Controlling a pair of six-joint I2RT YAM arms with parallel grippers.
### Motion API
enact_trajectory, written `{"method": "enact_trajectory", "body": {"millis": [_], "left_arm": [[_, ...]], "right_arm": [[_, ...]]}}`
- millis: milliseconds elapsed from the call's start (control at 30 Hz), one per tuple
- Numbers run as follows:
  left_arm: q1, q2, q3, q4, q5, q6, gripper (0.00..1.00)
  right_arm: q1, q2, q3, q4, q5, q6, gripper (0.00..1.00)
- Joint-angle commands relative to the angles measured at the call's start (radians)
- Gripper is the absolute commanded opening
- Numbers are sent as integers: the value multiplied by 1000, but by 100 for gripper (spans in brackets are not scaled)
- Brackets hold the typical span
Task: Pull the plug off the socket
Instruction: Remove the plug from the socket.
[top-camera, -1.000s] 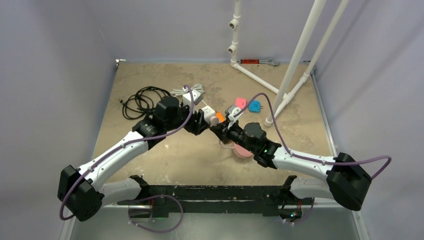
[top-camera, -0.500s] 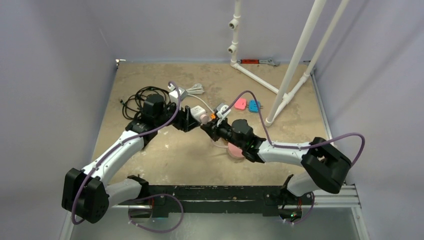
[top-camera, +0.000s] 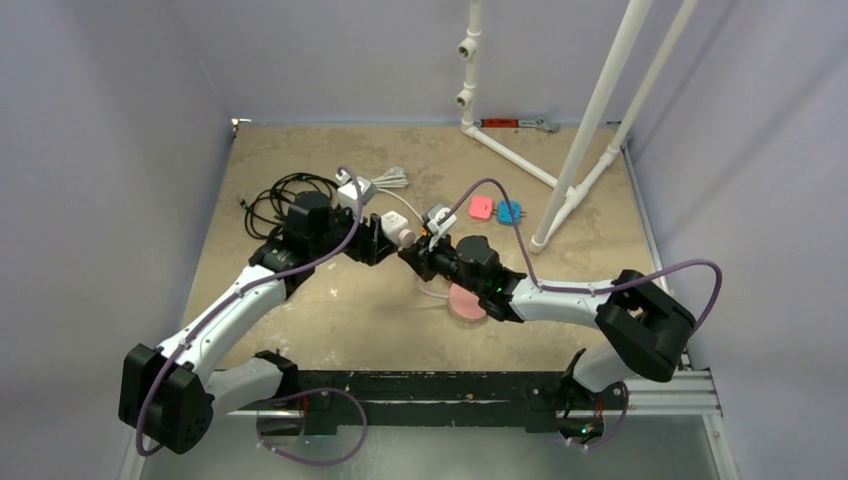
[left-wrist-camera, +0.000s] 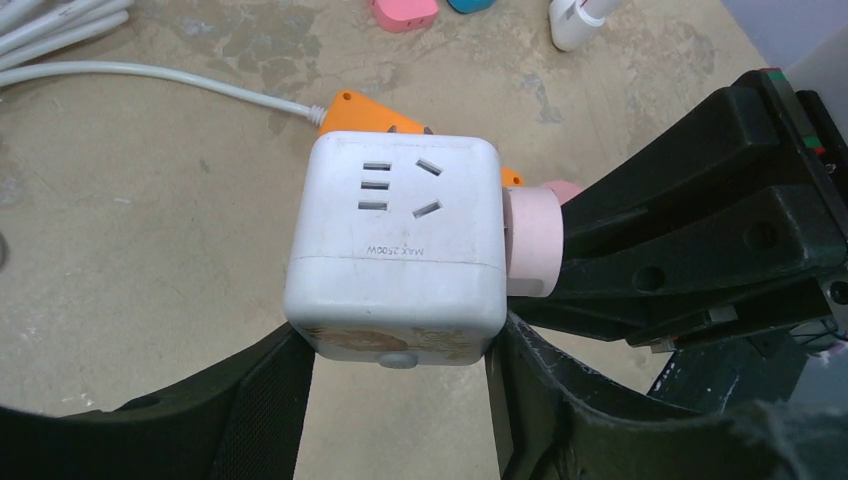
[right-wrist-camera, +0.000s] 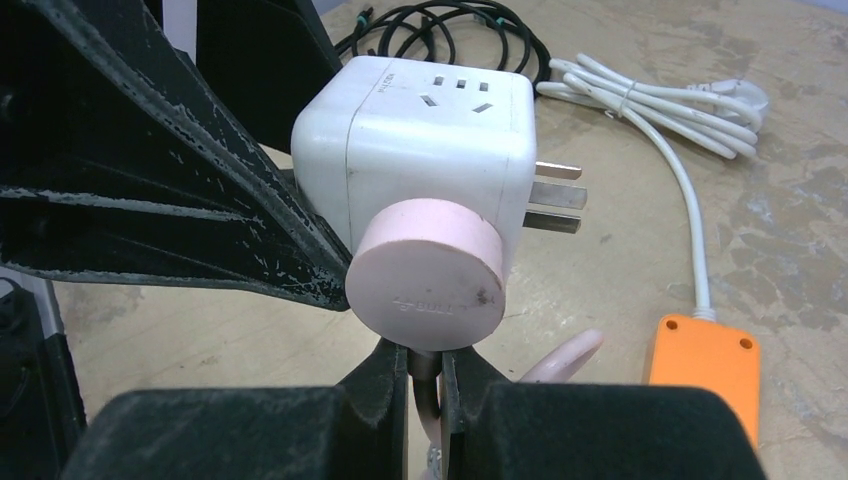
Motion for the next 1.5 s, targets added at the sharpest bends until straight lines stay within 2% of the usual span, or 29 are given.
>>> {"method": "enact_trajectory", "body": {"millis": [0,267,433,533,600,733,767,900,1000,1100,1233,1467], "left_arm": [[-42,-50,79,-61,-268,83,0],[-127,53,110,-141,-585,101,0],[-127,60,114,-150,-674,97,0],[-127,53,114,-149,-678,96,0],[-122,39,103,-121,-595,98,0],[-69,-8,94,-55,-308,90,1],[-57,-27,94,-41,-245,86,8],[-25,-78,82,23,20,60,50],[-14,-106,79,60,191,43,69],[-5,-112,82,83,301,23,81],[-5,-60,90,83,471,12,92],[-5,-3,110,-1,471,56,96]], "right_arm": [[-25,-73,-41,-80,28,-5,0],[-25,-261,-101,-52,-27,-32,0],[-25,-331,-116,-68,-24,-37,0],[-25,-352,-121,-67,-25,-38,0],[-25,-351,-121,-66,-23,-37,0],[-25,-343,-119,-71,-24,-17,0],[-25,-347,-123,-69,-21,-13,0],[-25,-377,-152,-32,-27,-34,0],[-25,-392,-180,0,-45,-72,0],[-25,-419,-222,63,-75,-105,0],[-25,-469,-293,172,-153,-162,0],[-25,-511,-319,179,-235,-255,0]]}}
